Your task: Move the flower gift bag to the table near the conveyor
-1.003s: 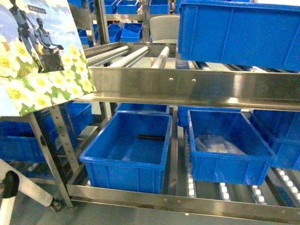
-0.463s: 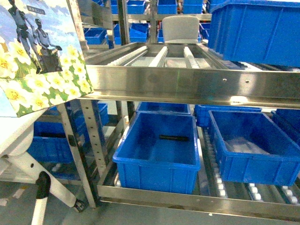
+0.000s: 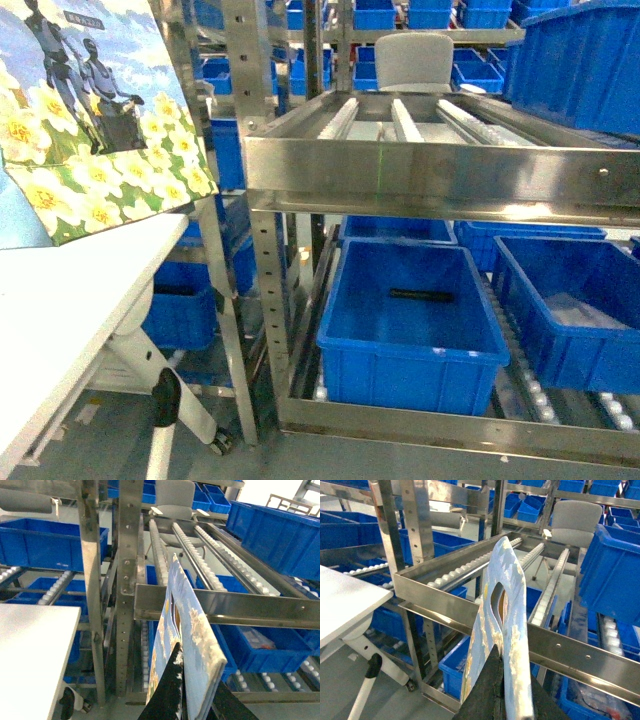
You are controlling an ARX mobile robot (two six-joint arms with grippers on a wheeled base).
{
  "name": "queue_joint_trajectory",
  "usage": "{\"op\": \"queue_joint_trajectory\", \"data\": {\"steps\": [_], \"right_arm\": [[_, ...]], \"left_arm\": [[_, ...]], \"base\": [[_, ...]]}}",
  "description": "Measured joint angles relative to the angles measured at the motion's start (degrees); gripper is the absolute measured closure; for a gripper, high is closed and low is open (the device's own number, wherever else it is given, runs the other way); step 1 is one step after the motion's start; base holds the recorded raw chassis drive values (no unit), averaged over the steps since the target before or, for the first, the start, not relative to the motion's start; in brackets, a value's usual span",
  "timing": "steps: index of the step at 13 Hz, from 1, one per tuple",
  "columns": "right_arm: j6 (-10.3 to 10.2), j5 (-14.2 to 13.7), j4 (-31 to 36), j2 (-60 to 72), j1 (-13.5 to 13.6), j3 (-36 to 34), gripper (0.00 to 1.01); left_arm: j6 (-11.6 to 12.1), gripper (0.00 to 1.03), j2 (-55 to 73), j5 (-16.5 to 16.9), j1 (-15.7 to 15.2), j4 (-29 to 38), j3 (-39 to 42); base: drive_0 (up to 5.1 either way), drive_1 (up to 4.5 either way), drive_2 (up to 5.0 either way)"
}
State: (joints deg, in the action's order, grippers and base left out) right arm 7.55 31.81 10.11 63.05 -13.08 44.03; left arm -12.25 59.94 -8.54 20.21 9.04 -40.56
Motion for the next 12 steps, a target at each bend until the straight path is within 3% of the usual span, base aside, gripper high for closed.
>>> {"op": "queue_joint_trajectory", "data": {"steps": [12], "right_arm": [[0.0,0.0,-0.1,-0.1,0.0,0.0,0.99]], "left_arm": [[0.0,1.01,0.0,0.0,0.0,0.0,0.0]], "base": [[-5.0,2.41,2.4]]}}
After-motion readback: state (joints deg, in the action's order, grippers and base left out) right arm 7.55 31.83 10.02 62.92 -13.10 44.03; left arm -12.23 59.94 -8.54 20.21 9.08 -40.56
